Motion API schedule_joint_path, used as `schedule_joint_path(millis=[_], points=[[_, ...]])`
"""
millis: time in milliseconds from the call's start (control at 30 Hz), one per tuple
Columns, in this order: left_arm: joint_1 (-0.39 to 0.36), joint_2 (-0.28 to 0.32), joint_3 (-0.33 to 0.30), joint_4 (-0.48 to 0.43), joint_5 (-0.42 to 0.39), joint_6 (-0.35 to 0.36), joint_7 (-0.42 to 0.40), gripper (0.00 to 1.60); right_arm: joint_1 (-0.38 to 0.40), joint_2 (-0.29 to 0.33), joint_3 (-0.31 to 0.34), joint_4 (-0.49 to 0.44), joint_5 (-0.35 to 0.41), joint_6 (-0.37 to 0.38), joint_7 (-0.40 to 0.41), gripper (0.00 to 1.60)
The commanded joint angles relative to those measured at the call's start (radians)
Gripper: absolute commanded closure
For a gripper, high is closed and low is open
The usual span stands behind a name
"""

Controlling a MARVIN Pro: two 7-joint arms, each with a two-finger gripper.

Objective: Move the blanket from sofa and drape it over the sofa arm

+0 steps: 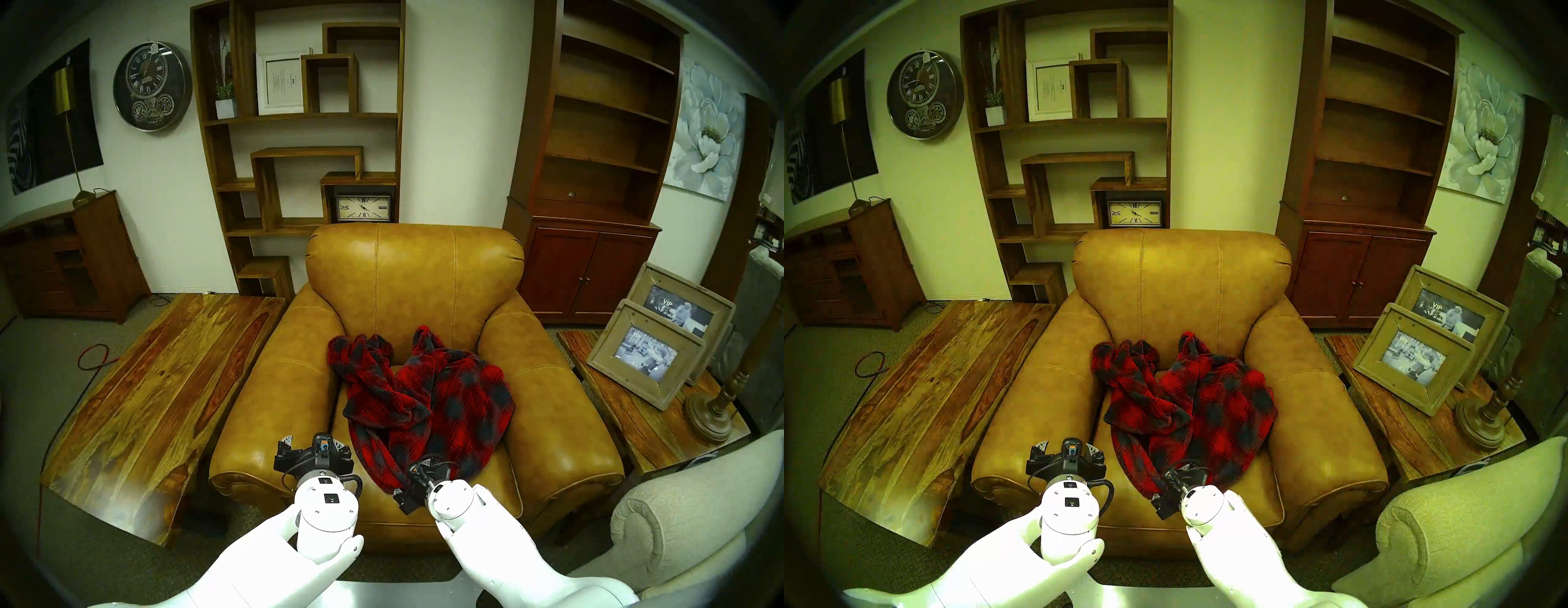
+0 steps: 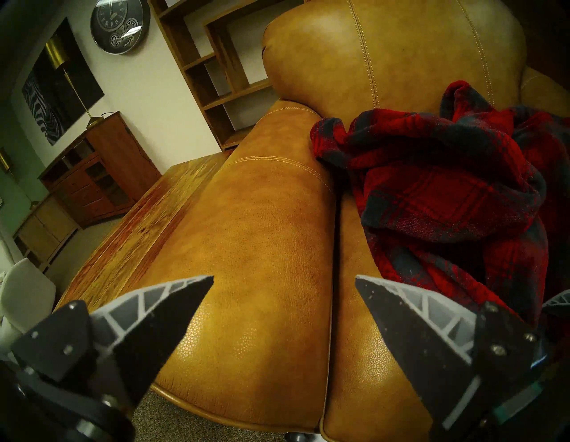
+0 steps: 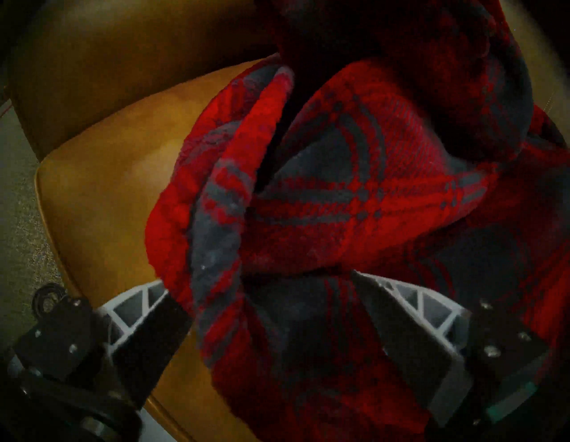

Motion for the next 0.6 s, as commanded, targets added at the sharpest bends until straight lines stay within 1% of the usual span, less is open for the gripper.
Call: schedule_joint_path(millis=[0,33,67,100,133,200,233,333,367,400,467,500,533,567], points=[[-0.004,-0.002,-0.003,-0.022,0.003,-0.001,0.007,0.00,0.063,0.045,0.012,0.029,-0.019,-0.064,-0.064,1.11],[-0.004,-0.002,-0.002,-0.022,0.003,-0.001,0.006,0.00,0.062,0.051,0.022,0.012,-0.011,-0.065,-0.062,1.51],[-0.004,-0.002,-0.002,-0.021,0.003,-0.001,0.006,0.00,0.062,0.058,0.032,-0.014,-0.004,-0.069,-0.062,1.60],[-0.005,-0.002,-0.002,-0.020,0.003,-0.002,0.006,0.00,0.064,0.064,0.038,-0.030,-0.002,-0.077,-0.063,1.60],[-0.005,-0.002,-0.002,-0.019,0.003,-0.002,0.005,0.00,0.067,0.061,0.061,-0.051,0.020,-0.080,-0.059,1.60],[-0.006,-0.002,-0.001,-0.018,0.002,-0.002,0.006,0.00,0.072,0.071,0.075,-0.098,0.023,-0.095,-0.054,1.60],[-0.006,-0.003,-0.001,-0.017,0.002,-0.002,0.006,0.00,0.088,0.070,0.084,-0.089,0.028,-0.104,-0.058,1.60],[-0.007,-0.003,-0.001,-0.015,0.002,-0.003,0.006,0.00,0.105,0.081,0.113,-0.144,0.047,-0.131,-0.056,1.60],[-0.007,-0.003,-0.001,-0.014,0.002,-0.003,0.006,0.00,0.122,0.079,0.123,-0.122,0.051,-0.147,-0.063,1.60],[-0.007,-0.003,-0.001,-0.014,0.002,-0.003,0.006,0.00,0.134,0.085,0.134,-0.157,0.060,-0.149,-0.062,1.60],[-0.008,-0.003,-0.001,-0.012,0.002,-0.003,0.006,0.00,0.163,0.092,0.160,-0.177,0.075,-0.160,-0.070,1.60],[-0.008,-0.003,-0.001,-0.011,0.002,-0.003,0.006,0.00,0.169,0.097,0.176,-0.189,0.084,-0.168,-0.076,1.60],[-0.008,-0.003,0.000,-0.011,0.001,-0.003,0.006,0.00,0.160,0.100,0.193,-0.184,0.091,-0.180,-0.082,1.60],[-0.008,-0.003,0.000,-0.010,0.001,-0.003,0.006,0.00,0.174,0.110,0.204,-0.201,0.096,-0.178,-0.084,1.60]])
